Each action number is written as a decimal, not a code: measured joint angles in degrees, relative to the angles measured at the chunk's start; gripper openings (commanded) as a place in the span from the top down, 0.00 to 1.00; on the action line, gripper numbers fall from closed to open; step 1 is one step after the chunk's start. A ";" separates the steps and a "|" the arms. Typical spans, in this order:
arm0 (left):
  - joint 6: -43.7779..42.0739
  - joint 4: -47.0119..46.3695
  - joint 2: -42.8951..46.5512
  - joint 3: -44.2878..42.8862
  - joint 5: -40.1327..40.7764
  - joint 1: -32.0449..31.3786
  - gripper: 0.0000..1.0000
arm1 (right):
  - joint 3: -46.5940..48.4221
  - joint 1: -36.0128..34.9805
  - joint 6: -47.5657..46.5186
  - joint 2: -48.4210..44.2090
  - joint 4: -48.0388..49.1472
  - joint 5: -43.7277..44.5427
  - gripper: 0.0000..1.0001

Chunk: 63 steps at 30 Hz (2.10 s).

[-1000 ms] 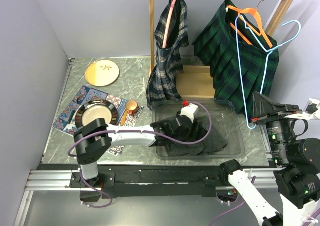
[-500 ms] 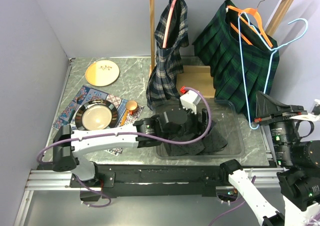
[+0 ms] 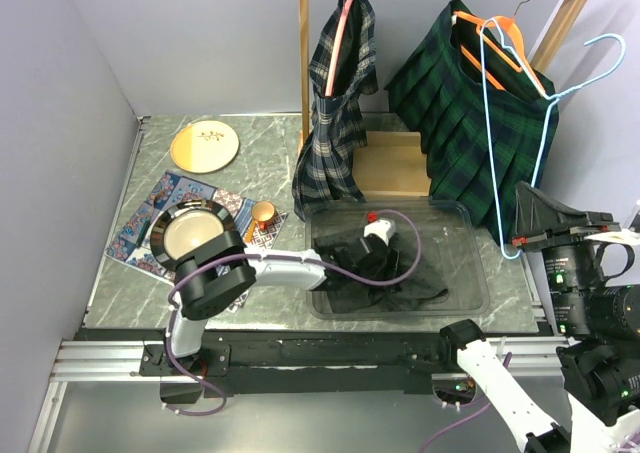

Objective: Remove the skirt from the hanger

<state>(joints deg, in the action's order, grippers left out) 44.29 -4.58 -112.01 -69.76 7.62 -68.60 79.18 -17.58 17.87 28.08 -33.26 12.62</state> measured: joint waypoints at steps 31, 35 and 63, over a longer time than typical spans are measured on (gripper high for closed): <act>-17.14 19.30 67.04 15.45 22.34 -1.99 0.03 | 2.73 0.48 -3.72 25.77 7.15 1.70 1.00; -19.85 20.50 74.10 19.23 30.80 -1.99 0.03 | 5.88 0.48 -4.81 30.25 11.06 2.75 1.00; -28.11 31.58 73.53 22.69 53.07 -6.58 0.03 | 21.31 0.48 -9.16 54.21 12.11 8.90 0.63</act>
<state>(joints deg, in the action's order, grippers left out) 16.19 27.00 -38.48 -47.07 60.69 -75.18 100.49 -17.10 8.71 82.28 -21.15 21.52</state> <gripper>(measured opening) 0.968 0.232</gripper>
